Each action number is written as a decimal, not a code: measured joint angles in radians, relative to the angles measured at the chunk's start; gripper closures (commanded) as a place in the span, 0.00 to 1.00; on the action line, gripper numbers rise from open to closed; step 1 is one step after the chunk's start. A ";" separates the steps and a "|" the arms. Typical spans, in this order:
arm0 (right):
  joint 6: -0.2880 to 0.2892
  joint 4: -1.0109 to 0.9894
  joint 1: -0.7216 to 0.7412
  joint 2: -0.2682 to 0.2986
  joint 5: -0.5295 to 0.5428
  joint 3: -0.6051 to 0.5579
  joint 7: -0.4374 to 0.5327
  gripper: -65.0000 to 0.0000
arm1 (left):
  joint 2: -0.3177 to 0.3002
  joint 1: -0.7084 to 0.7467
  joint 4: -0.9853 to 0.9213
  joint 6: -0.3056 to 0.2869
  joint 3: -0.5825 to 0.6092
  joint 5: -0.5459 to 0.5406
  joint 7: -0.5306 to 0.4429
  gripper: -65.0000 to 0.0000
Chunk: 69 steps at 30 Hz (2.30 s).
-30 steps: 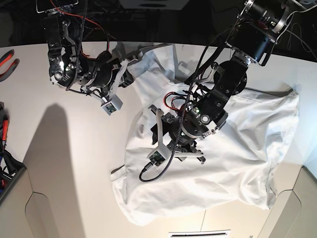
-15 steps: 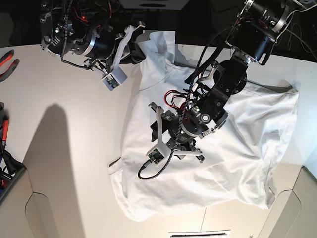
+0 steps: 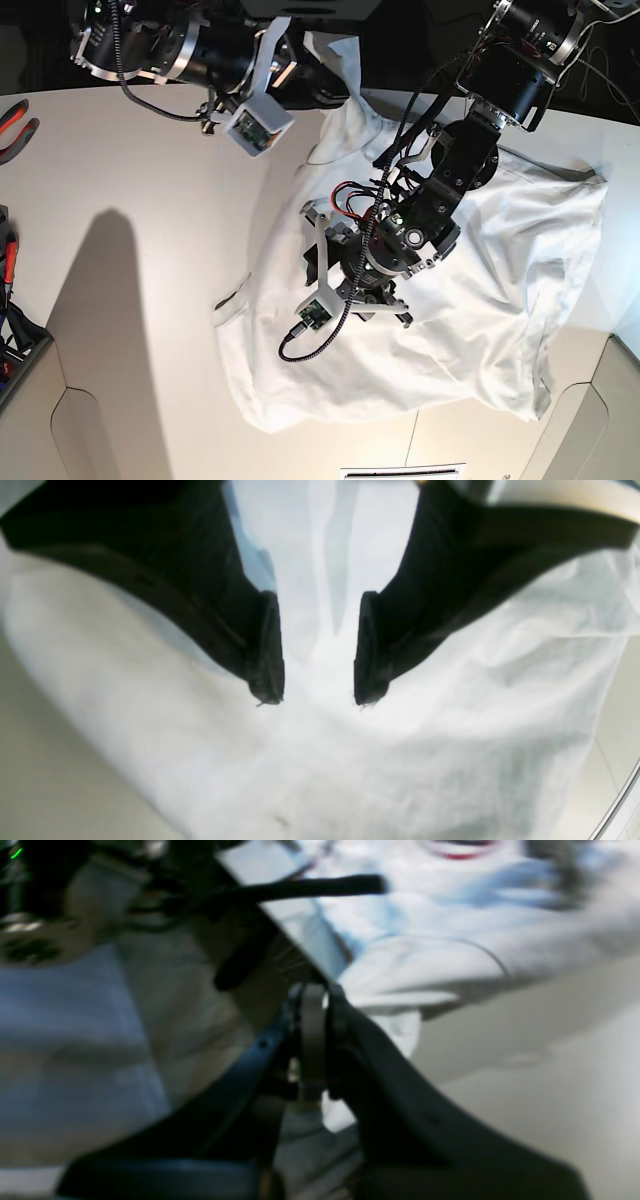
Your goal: Layout the t-shirt on the table in an organized manner, then fold the t-shirt properly
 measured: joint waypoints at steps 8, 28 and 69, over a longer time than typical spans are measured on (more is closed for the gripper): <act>-0.015 -0.045 0.078 -0.003 -0.216 -0.176 0.096 1.00 | 0.000 0.000 0.000 0.000 0.000 0.000 0.003 0.59; -0.039 -0.489 0.416 -0.098 -0.283 -0.180 0.094 0.58 | 0.002 0.003 0.000 0.036 -0.044 0.041 0.023 0.59; -0.037 -0.493 0.443 -0.098 -0.465 0.006 0.232 0.72 | -0.020 0.000 0.000 0.026 -0.346 0.029 0.068 0.59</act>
